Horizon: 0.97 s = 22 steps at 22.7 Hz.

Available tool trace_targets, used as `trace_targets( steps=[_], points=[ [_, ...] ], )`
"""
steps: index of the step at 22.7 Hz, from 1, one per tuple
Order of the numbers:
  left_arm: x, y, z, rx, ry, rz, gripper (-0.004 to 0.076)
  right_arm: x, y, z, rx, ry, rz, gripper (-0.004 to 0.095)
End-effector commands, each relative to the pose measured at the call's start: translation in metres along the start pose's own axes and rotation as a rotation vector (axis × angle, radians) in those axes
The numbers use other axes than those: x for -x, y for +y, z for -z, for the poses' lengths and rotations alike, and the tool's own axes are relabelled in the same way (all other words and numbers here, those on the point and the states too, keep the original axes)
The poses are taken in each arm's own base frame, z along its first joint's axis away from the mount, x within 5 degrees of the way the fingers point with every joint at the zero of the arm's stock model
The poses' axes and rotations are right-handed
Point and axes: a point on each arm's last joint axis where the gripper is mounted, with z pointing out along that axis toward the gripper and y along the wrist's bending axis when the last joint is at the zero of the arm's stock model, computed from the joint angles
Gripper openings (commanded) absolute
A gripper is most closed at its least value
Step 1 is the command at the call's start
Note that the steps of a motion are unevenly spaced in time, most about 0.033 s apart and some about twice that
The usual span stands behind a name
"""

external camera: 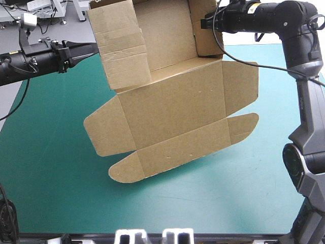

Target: Fold the box

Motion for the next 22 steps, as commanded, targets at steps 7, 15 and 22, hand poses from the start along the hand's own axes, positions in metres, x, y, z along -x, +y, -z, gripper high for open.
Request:
trace_targets(
  steps=[7,15,22],
  points=[
    [-0.002,-0.031,0.001,-0.087,0.02,-0.058,0.0449,0.022,0.015,0.03,0.032,-0.166,-0.004,-0.0009],
    [-0.001,-0.034,-0.03,0.078,-0.055,-0.146,0.0396,0.019,0.035,0.027,0.095,-0.136,0.006,-0.0009],
    [0.001,-0.026,-0.037,0.248,-0.103,-0.147,0.0131,0.014,0.056,0.024,0.13,-0.094,0.021,-0.0009]
  ],
)
